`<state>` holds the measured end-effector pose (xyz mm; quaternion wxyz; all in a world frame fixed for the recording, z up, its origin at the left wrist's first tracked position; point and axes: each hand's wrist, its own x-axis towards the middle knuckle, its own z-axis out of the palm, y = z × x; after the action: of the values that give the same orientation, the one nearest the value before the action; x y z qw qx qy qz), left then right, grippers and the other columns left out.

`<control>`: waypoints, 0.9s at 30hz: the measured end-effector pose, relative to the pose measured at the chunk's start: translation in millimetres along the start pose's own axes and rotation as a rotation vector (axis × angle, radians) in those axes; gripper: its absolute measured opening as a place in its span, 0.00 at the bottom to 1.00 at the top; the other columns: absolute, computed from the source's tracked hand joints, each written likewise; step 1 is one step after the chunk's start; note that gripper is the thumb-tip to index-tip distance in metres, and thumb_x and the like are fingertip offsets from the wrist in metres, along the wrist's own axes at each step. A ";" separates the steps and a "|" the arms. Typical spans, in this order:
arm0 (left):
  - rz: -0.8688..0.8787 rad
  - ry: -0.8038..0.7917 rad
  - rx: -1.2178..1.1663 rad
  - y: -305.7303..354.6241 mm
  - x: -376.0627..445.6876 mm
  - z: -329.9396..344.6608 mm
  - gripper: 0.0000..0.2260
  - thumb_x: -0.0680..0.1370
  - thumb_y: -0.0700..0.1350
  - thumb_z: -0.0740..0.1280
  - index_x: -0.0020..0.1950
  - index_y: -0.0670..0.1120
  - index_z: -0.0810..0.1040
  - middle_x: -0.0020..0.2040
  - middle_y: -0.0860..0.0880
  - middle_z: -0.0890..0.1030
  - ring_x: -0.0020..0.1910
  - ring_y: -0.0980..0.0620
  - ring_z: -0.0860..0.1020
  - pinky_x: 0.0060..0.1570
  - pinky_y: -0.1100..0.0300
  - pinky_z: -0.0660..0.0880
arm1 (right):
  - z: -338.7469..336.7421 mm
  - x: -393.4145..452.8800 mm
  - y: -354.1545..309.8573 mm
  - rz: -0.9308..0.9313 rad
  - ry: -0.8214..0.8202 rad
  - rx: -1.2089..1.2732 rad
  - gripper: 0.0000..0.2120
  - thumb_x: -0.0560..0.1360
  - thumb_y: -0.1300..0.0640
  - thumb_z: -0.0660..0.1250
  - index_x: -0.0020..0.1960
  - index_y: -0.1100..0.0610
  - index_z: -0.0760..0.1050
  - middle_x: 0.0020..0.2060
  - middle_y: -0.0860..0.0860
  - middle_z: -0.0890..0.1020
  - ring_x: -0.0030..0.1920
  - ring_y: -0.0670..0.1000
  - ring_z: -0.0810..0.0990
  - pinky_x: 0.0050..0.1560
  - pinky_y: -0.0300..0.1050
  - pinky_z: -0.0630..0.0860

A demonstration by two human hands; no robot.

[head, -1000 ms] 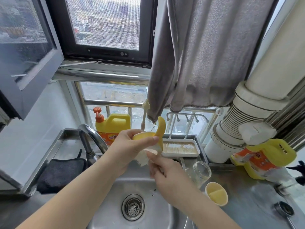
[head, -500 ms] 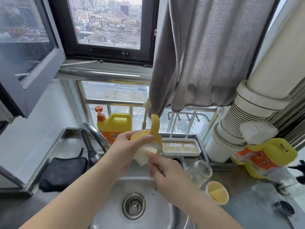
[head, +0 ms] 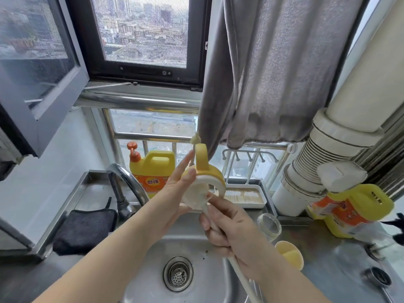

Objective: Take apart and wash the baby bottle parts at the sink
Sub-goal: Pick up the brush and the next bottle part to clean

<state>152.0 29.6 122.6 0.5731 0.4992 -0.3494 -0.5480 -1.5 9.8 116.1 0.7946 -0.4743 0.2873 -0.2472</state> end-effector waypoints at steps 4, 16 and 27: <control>0.097 0.077 0.410 5.0 1.3 8.4 0.10 0.78 0.57 0.56 0.51 0.76 0.66 0.55 0.63 0.68 0.63 0.55 0.68 0.64 0.58 0.65 | -2.8 3.7 1.5 -0.034 0.064 -0.131 0.13 0.81 0.60 0.56 0.63 0.52 0.72 0.29 0.47 0.72 0.21 0.42 0.58 0.20 0.32 0.56; -0.026 0.156 0.199 25.5 6.4 12.7 0.14 0.76 0.53 0.68 0.52 0.43 0.80 0.49 0.39 0.84 0.50 0.41 0.82 0.54 0.44 0.78 | -22.2 9.4 0.2 -0.204 0.180 -0.767 0.19 0.80 0.54 0.60 0.50 0.27 0.72 0.30 0.43 0.74 0.27 0.41 0.66 0.34 0.35 0.64; -0.091 0.192 -0.111 -0.7 10.7 9.8 0.12 0.78 0.49 0.65 0.52 0.41 0.79 0.46 0.39 0.82 0.42 0.44 0.81 0.43 0.47 0.81 | -9.7 6.7 -1.7 0.046 0.112 -0.089 0.13 0.81 0.60 0.57 0.62 0.50 0.73 0.30 0.49 0.72 0.21 0.42 0.62 0.19 0.32 0.59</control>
<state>144.2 17.4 122.9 0.6051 0.5322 -0.2390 -0.5417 -3.6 -1.3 112.4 0.7609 -0.4877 0.3529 -0.2420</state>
